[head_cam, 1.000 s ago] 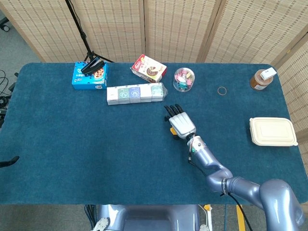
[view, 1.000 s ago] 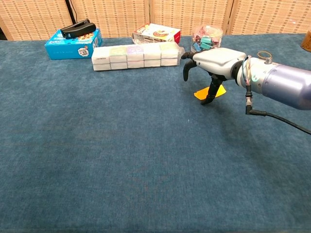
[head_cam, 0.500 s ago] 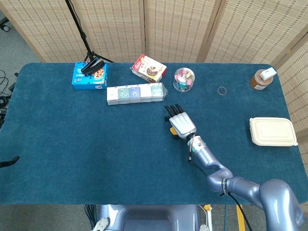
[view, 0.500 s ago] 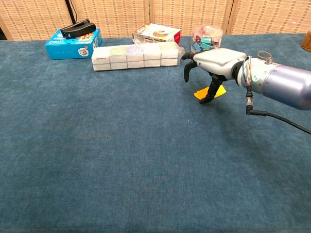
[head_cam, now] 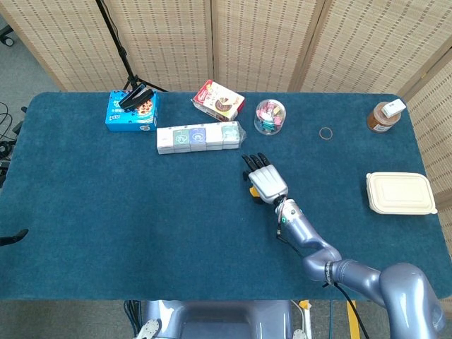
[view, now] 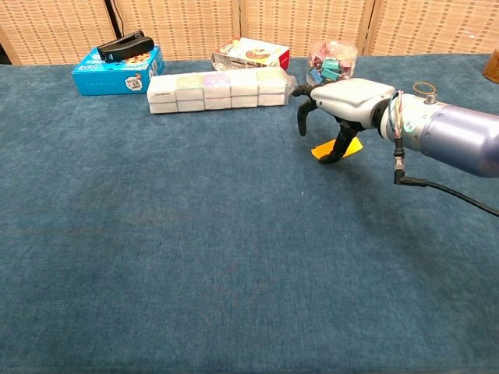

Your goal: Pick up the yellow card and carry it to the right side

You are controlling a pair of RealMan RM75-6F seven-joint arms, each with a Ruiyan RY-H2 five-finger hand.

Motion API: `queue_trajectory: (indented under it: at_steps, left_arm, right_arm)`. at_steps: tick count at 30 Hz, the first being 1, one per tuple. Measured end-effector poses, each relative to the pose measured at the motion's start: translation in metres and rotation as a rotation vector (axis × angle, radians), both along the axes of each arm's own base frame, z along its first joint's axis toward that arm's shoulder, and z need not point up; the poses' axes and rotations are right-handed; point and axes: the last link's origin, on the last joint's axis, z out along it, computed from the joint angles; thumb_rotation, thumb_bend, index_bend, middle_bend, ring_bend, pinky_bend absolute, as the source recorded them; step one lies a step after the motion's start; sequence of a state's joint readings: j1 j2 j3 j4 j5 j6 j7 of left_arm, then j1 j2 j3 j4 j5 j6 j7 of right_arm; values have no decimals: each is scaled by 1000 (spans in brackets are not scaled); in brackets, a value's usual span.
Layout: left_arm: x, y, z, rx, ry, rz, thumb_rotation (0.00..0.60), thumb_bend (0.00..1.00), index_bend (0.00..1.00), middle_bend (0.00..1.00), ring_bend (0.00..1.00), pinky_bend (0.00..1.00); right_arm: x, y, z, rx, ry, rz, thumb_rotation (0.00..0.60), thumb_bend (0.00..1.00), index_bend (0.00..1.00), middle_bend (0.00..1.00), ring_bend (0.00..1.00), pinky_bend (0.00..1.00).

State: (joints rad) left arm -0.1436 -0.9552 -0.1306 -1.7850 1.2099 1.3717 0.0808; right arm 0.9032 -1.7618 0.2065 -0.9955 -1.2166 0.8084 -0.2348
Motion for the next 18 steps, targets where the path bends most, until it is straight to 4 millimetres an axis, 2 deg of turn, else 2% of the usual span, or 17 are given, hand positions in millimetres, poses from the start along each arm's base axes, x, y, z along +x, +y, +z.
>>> queue_trajectory:
  at_steps: [6,13,18]
  left_arm:
    - [0,0,0,-2,-1,-1,600,0,0,0,0,0]
    - [0,0,0,-4,-1,-2,600,0,0,0,0,0]
    - [1,0,-1,-5,-1,-2,600,0,0,0,0,0]
  right_arm:
    - [-1,0,0,2,8,-1,600,309,397,0,0,0]
    - [-3,0,0,11,14,-7,600,309,495,0,0,0]
    - [-3,0,1,18,15,-12,600,309,522,0,0,0]
